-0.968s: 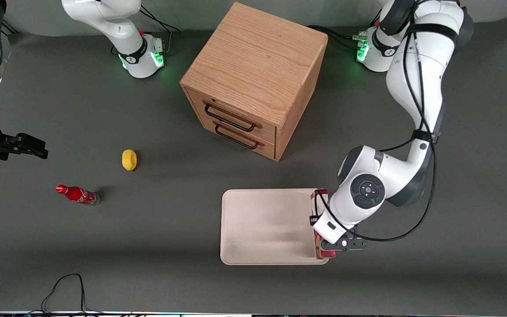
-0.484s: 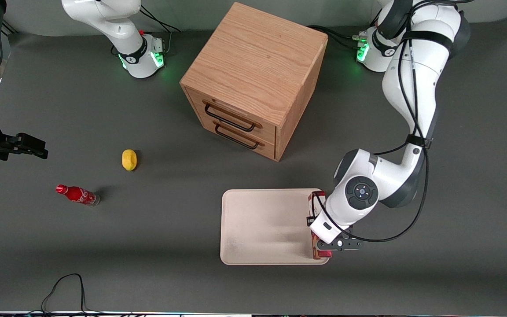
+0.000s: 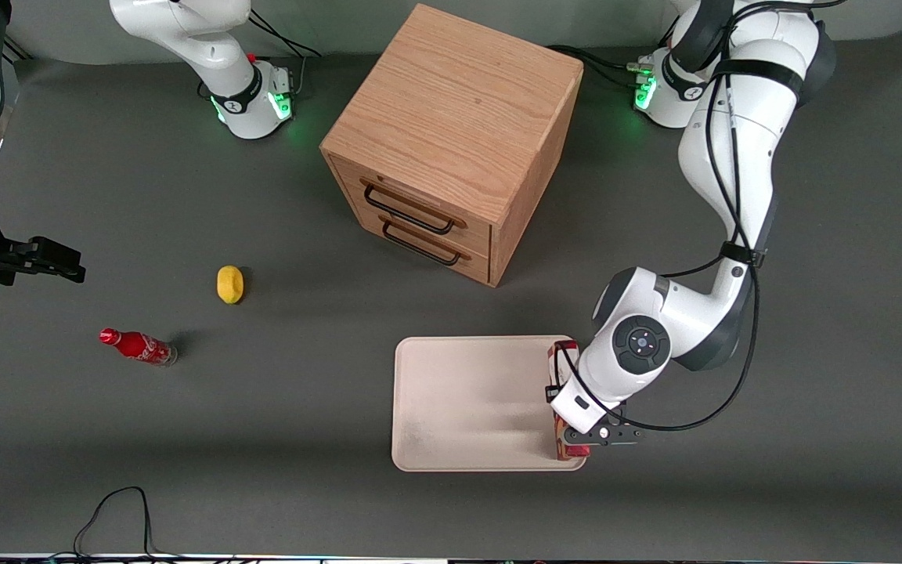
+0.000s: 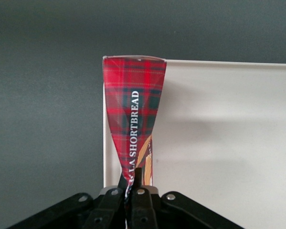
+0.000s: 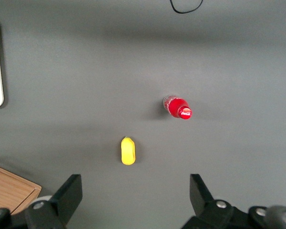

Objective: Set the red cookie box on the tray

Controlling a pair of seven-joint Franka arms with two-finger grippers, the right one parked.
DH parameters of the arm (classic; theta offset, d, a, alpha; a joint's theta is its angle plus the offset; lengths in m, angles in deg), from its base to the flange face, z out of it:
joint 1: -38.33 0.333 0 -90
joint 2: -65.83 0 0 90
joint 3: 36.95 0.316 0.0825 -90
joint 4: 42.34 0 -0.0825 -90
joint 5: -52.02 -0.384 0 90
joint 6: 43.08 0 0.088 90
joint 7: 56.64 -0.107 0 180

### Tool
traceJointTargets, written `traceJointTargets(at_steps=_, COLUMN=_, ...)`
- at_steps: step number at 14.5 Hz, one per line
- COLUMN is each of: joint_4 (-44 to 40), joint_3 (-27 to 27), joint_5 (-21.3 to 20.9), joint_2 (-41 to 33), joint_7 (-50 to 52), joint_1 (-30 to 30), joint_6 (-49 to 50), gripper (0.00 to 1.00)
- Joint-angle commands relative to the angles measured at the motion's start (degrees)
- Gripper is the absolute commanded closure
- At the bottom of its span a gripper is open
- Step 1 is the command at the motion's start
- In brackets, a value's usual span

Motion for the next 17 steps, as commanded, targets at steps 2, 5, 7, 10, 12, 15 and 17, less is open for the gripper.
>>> traceJointTargets(at_steps=2, joint_4=0.9, joint_3=0.6, joint_5=-2.5, joint_2=-0.8, joint_7=1.5, joint_1=-0.5, joint_6=-0.9, gripper=0.2)
traceJointTargets(at_steps=5, joint_4=0.9, joint_3=0.5, joint_5=-2.5, joint_2=-1.4, joint_7=1.9, joint_1=-0.5, joint_6=0.0, gripper=0.0)
traceJointTargets(at_steps=7, joint_4=0.8, joint_3=0.6, joint_5=-2.6, joint_2=-2.7, joint_7=4.1, joint_1=-0.6, joint_6=1.5, gripper=0.0)
traceJointTargets(at_steps=10, joint_4=0.0, joint_3=0.3, joint_5=-2.3, joint_2=-7.9, joint_7=5.0, joint_1=-1.6, joint_6=12.0, gripper=0.0)
traceJointTargets(at_steps=12, joint_4=0.1, joint_3=0.0, joint_5=-1.7, joint_2=-13.0, joint_7=5.1, joint_1=-1.8, joint_6=18.0, gripper=0.0)
traceJointTargets(at_steps=15, joint_4=0.1, joint_3=-2.0, joint_5=-0.8, joint_2=-20.4, joint_7=5.0, joint_1=-1.7, joint_6=27.2, gripper=0.0)
traceJointTargets(at_steps=17, joint_4=0.1, joint_3=-2.2, joint_5=0.9, joint_2=-25.8, joint_7=4.6, joint_1=-1.3, joint_6=33.4, gripper=0.0)
